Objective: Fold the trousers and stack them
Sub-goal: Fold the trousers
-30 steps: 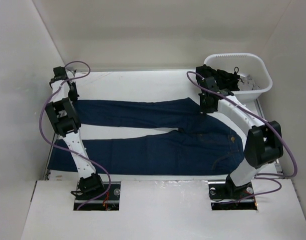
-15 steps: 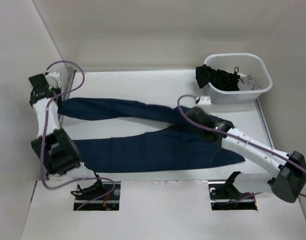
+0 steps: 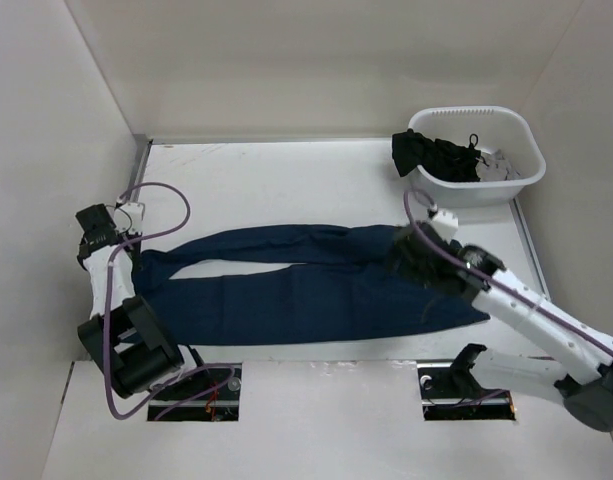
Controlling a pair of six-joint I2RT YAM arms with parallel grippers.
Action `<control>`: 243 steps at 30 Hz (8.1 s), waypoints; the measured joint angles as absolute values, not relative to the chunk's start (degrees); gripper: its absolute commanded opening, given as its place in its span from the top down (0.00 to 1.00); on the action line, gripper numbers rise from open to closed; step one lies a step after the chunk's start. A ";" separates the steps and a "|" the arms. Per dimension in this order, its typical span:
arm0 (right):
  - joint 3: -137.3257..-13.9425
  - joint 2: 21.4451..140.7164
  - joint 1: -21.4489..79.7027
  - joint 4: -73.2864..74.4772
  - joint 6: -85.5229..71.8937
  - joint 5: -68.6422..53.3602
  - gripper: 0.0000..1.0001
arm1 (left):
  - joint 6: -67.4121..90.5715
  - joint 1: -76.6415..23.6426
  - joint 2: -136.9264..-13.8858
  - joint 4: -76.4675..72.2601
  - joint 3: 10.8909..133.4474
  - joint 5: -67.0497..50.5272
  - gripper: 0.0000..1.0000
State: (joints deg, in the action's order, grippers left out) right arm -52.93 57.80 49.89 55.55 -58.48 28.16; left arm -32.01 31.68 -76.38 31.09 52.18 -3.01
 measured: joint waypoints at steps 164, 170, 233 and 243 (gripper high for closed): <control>-24.34 54.98 -21.34 7.99 -96.03 9.61 1.00 | -44.97 10.11 -98.04 9.13 87.64 4.43 0.98; -18.00 51.81 -26.35 8.97 -95.96 10.63 1.00 | -51.00 8.51 -79.40 12.03 63.83 2.46 0.98; -21.74 61.82 -35.64 9.91 -81.82 10.48 0.98 | -84.33 16.88 -98.85 55.61 63.40 11.03 0.51; -23.62 64.77 -33.30 10.07 -83.18 13.56 0.90 | -78.39 12.36 -106.34 47.75 75.75 4.23 0.50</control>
